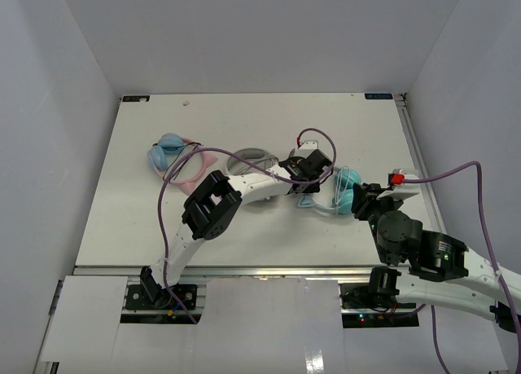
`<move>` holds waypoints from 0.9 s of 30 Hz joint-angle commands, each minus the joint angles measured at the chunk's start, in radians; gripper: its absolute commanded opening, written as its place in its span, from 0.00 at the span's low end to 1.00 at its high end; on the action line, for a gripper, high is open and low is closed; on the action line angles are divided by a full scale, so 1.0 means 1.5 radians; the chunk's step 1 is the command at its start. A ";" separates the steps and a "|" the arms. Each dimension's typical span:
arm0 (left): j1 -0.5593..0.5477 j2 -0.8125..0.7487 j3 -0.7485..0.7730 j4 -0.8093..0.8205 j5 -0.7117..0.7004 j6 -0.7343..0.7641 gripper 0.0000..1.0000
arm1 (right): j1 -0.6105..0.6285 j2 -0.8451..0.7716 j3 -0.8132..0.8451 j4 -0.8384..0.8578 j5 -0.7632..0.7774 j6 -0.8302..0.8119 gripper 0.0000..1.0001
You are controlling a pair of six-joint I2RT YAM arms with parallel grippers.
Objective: Wrap the headphones
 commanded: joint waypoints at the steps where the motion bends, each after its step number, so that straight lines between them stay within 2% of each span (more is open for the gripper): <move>1: 0.004 -0.012 -0.014 0.010 0.002 -0.001 0.48 | 0.003 -0.008 -0.003 0.013 0.030 0.017 0.33; 11: 0.004 -0.050 -0.031 0.008 -0.011 0.000 0.76 | 0.003 0.001 0.006 0.013 0.027 0.014 0.34; 20: 0.004 -0.121 -0.039 -0.005 -0.005 0.011 0.83 | 0.003 0.037 0.035 0.015 0.002 0.010 0.35; 27: 0.008 -0.277 -0.061 -0.042 -0.043 0.051 0.84 | 0.003 0.114 0.116 0.015 -0.066 -0.027 0.37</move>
